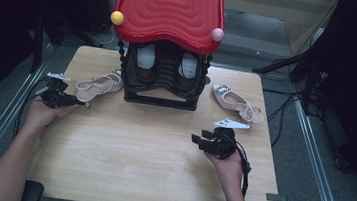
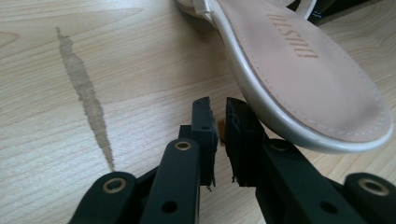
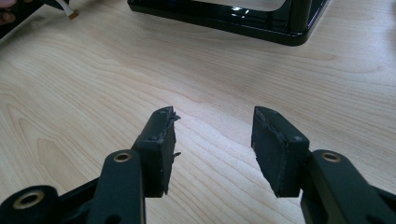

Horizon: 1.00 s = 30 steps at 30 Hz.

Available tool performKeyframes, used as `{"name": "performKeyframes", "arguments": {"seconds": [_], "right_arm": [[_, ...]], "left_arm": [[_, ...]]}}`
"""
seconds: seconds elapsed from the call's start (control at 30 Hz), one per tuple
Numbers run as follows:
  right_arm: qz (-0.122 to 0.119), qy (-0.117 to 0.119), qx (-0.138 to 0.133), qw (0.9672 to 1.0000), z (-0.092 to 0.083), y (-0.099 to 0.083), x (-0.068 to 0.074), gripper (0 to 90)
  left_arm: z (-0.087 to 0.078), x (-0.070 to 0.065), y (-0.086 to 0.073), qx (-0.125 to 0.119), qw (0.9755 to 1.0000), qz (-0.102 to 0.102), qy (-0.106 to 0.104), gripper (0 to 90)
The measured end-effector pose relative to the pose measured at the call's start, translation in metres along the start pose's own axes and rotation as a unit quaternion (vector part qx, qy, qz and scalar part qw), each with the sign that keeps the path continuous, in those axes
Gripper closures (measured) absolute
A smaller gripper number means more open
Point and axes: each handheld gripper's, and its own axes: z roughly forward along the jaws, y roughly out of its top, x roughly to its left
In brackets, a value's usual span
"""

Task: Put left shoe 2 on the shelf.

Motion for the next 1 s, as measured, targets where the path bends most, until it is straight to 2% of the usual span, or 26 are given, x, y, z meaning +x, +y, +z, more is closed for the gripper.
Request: {"name": "performKeyframes", "arguments": {"seconds": [0.33, 0.43, 0.53, 0.6, 0.67, 0.77, 0.83, 1.0], "right_arm": [[0.002, -0.002, -0.002, 1.0, 0.0, 0.0, -0.001, 50.5], [0.002, -0.001, -0.002, 1.0, 0.0, 0.0, 0.0, 50.5], [0.004, -0.002, -0.002, 1.0, 0.0, 0.0, -0.001, 50.6], [0.004, -0.003, -0.001, 1.0, 0.0, 0.0, -0.001, 50.6], [0.004, -0.002, -0.001, 1.0, 0.0, 0.0, -0.001, 50.6], [0.004, -0.002, 0.0, 1.0, 0.0, 0.0, -0.001, 50.6], [0.004, -0.003, -0.001, 1.0, 0.0, 0.0, -0.001, 50.6], [0.003, -0.003, -0.001, 1.0, 0.0, 0.0, -0.001, 50.6]], "left_arm": [[0.008, -0.02, 0.002, 0.002, 1.0, -0.004, 0.006, 81.0], [0.01, -0.027, 0.005, -0.006, 1.0, 0.002, 0.007, 80.5], [0.012, -0.034, 0.007, -0.004, 1.0, 0.002, 0.004, 78.9], [0.014, -0.037, 0.008, 0.001, 1.0, -0.002, 0.01, 77.5], [0.015, -0.037, 0.009, 0.006, 0.9999, -0.008, 0.011, 74.5], [0.016, -0.034, 0.009, 0.012, 0.9994, -0.029, 0.013, 65.0], [0.015, -0.032, 0.009, 0.011, 0.9994, -0.026, 0.019, 58.3], [0.011, -0.03, 0.009, 0.002, 0.9992, -0.017, 0.036, 48.1]]}}
